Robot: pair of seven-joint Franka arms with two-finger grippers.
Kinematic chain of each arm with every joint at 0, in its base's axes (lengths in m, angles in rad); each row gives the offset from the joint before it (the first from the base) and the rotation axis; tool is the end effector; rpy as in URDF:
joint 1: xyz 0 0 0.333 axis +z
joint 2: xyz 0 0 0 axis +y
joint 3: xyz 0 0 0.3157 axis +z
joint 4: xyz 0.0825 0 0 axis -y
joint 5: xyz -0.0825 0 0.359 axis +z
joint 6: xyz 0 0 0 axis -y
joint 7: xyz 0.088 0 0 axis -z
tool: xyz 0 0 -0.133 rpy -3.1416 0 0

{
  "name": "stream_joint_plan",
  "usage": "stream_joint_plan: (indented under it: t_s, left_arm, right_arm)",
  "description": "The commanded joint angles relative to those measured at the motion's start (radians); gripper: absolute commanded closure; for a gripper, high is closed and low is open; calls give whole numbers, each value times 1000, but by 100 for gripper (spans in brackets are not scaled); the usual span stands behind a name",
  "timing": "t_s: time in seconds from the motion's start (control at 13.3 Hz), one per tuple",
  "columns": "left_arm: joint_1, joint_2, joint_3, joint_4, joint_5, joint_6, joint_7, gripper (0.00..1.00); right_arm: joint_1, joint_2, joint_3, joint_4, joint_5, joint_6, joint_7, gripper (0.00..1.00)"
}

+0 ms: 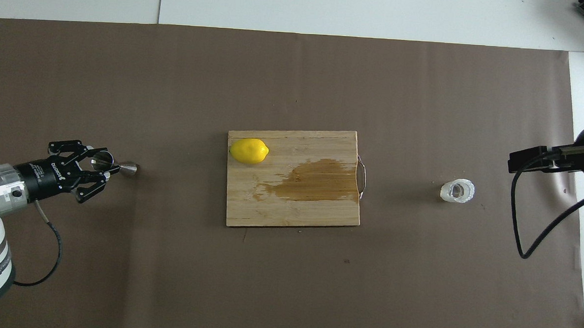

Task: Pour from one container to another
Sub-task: 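Close the left gripper around the metal cup, then lift the metal cup with the left gripper over the wooden board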

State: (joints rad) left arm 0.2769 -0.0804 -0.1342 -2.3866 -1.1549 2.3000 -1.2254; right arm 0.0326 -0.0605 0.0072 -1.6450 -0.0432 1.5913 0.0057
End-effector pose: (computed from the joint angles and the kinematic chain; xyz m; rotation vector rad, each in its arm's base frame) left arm 0.4823 0.0317 0.3583 1.0916 2.1149 -0.5392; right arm 0.5121 0.0148 0.5984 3.0976 0.0539 0.0121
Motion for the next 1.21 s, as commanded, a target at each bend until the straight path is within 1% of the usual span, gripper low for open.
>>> stream_joint_plan:
  t_s: [0.0, 0.15, 0.23, 0.38, 0.45, 0.6, 0.68, 0.75, 0.9, 0.98, 1.13]
  left_arm:
    - [-19, 21, 4, 53, -12, -39, -25, 100]
    - [-77, 18, 1, 102, 7, -51, -89, 100]
    - [-114, 18, 1, 140, 42, -60, -135, 100]
    - [-166, 11, -1, 205, 107, -76, -271, 100]
    - [-197, 11, -1, 240, 119, -79, -331, 100]
    - [-257, 24, -1, 306, 124, -77, -435, 100]
    - [-292, 42, -1, 346, 124, -65, -486, 100]
    - [-339, 71, -1, 393, 161, -50, -565, 100]
    - [-450, 108, -2, 435, 282, 65, -759, 100]
    - [-502, 111, -2, 434, 308, 114, -793, 100]
    - [-586, 143, -7, 432, 298, 194, -796, 100]
  right_arm:
    - [-11, -27, 0, -29, 34, 4, -30, 0]
    - [-11, -27, -1, -27, 34, 4, -30, 0]
    - [-11, -27, -3, -26, 34, 4, -30, 0]
    - [-13, -27, -3, -24, 34, 4, -24, 0]
    - [-13, -27, -4, -22, 34, 4, -24, 0]
    - [-13, -27, -4, -22, 34, 4, -23, 0]
    - [-13, -27, -3, -22, 34, 7, -20, 0]
    - [-13, -27, -3, -24, 34, 13, -18, 0]
    - [-13, -27, -4, -24, 34, 16, -20, 0]
    - [-13, -27, -4, -24, 34, 15, -21, 0]
    - [-13, -27, -4, -24, 34, 9, -21, 0]
